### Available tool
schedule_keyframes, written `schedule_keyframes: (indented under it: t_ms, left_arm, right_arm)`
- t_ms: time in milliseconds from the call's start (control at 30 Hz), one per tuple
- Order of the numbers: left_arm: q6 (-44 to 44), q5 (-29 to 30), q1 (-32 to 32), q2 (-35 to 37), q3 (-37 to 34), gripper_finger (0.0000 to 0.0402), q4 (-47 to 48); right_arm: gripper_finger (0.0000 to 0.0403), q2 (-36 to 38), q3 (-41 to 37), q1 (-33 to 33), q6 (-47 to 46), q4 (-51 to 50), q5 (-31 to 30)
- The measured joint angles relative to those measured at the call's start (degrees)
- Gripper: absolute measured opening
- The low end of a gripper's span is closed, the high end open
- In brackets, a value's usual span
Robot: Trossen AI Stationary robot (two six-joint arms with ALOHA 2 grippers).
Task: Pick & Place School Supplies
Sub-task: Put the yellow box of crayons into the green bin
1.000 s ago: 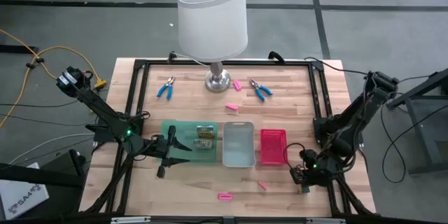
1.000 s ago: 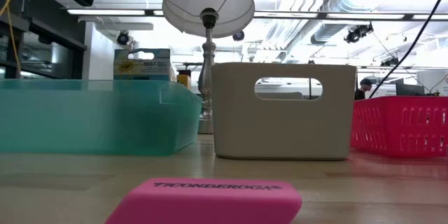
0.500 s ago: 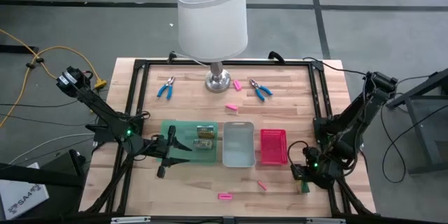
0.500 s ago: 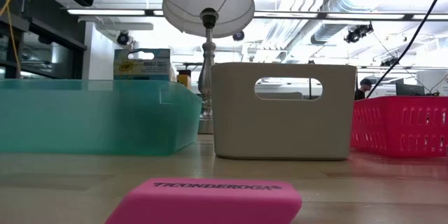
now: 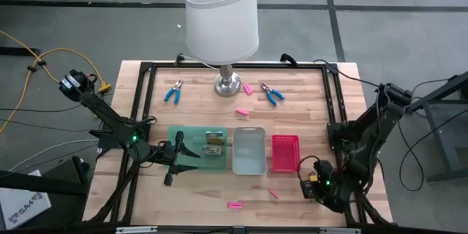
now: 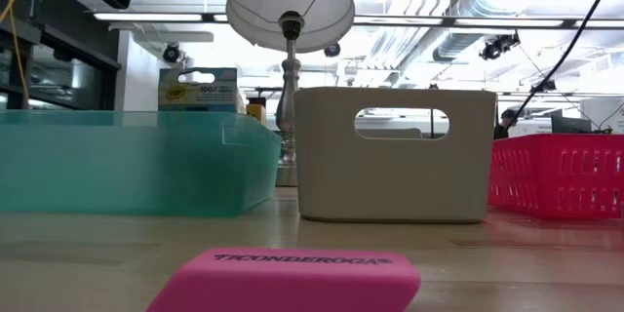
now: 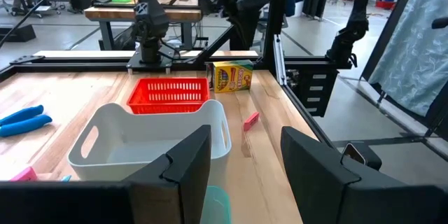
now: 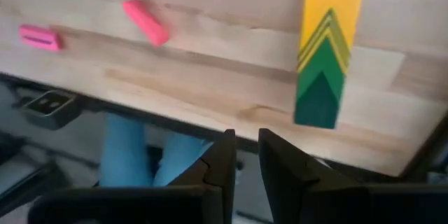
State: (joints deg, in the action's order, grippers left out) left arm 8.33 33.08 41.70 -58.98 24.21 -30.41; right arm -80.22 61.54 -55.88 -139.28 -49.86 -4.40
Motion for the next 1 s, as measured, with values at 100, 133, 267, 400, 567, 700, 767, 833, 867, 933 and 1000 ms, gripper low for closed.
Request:
schedule_keyframes:
  t_ms: [100,133,267,400,567,700,767,833,867,933,1000]
  left_arm:
    - [0.0,0.0,0.0,0.0,0.0,0.0169,0.0]
    - [0.0,0.0,0.0,0.0,0.0,0.0169,0.0]
    - [0.1,0.0,0.0,0.0,0.0,0.0169,0.0]
    - [0.1,0.0,0.0,0.0,0.0,0.0169,0.0]
    - [0.1,0.0,0.0,0.0,0.0,0.0169,0.0]
    - [0.3,0.0,0.0,0.0,0.0,0.0169,0.0]
    - [0.3,0.0,0.0,0.0,0.0,0.0169,0.0]
    - [0.3,0.0,0.0,0.0,0.0,0.0169,0.0]
    - [0.3,0.0,0.0,0.0,0.0,0.0169,0.0]
    - [0.3,0.0,0.0,0.0,0.0,0.0169,0.0]
    - [0.3,0.0,0.0,0.0,0.0,0.0169,0.0]
  right_arm:
    - [0.0054,-2.8,3.0,-0.6,0.0,-5.6,0.0]
    - [0.0054,-3.7,3.7,-0.8,-0.1,-7.1,0.0]
    - [0.0054,-6.9,4.3,-1.6,-0.5,-8.8,0.0]
    - [0.0054,-8.9,4.3,-1.9,-0.6,-8.5,0.9]
    - [0.0054,-8.9,4.3,-1.9,-0.2,-8.6,1.4]
    - [0.0054,-8.9,4.3,-1.9,0.1,-8.7,1.7]
    - [0.0054,-8.9,4.3,-1.9,0.8,-8.6,1.8]
    - [0.0054,-8.9,4.3,-1.9,1.1,-8.6,1.8]
    - [0.0054,-8.9,4.3,-1.9,1.1,-8.6,1.8]
    - [0.0054,-8.9,4.3,-1.9,1.1,-8.7,1.8]
    - [0.0054,-8.8,4.3,-1.9,1.1,-8.7,1.7]
